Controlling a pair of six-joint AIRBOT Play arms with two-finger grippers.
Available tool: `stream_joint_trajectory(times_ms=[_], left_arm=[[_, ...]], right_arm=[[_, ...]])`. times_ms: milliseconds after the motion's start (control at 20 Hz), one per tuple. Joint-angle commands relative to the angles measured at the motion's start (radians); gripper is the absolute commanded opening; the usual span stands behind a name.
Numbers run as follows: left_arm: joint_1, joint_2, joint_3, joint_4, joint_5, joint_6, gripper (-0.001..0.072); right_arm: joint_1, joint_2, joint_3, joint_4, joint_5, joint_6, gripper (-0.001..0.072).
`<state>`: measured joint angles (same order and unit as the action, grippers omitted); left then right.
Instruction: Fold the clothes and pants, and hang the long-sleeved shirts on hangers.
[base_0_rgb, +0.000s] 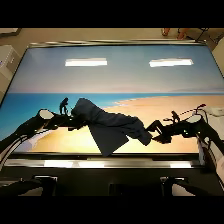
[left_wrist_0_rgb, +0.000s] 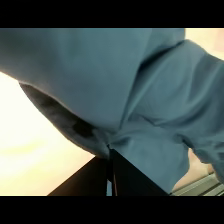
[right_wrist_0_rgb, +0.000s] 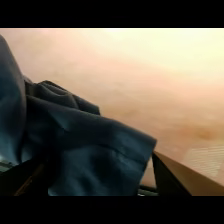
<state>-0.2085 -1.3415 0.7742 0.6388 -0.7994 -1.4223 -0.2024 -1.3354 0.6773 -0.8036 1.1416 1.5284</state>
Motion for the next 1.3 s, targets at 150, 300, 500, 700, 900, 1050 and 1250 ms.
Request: stream_joint_trajectory(times_ms=[150,300,500,700,900,1050,1250], left_arm=[[-0.001,0.079,0.001,0.000,0.004,0.003,0.0022],[0.007,0.151,0.039,0.000,0.003,0.090,0.0021],[0.096,0.344,0.333,0.000,0.015,0.242,0.0021],[0.270,0.494,0.786,0.000,0.140,0.241,0.0022],[0.359,0.623,0.938,0.000,0.131,0.172,0.0021],[0.359,0.678,0.938,0.000,0.280,0.174,0.0022],[0.359,0.658,0.938,0.019,0.398,0.211,0.0021]], right_arm=[[0.015,-0.031,-0.002,0.085,-0.044,0.031,0.0153],[0.013,-0.001,0.044,0.098,-0.014,-0.045,0.0035],[0.013,0.150,0.428,0.034,0.072,-0.249,0.0035],[0.013,0.347,0.933,-0.129,-0.098,-0.264,0.0036],[0.013,0.531,1.081,-0.178,-0.182,-0.197,0.0036],[0.013,0.604,1.081,-0.245,-0.131,-0.183,0.0036],[0.013,0.578,1.078,-0.374,0.177,-0.040,0.0036]])
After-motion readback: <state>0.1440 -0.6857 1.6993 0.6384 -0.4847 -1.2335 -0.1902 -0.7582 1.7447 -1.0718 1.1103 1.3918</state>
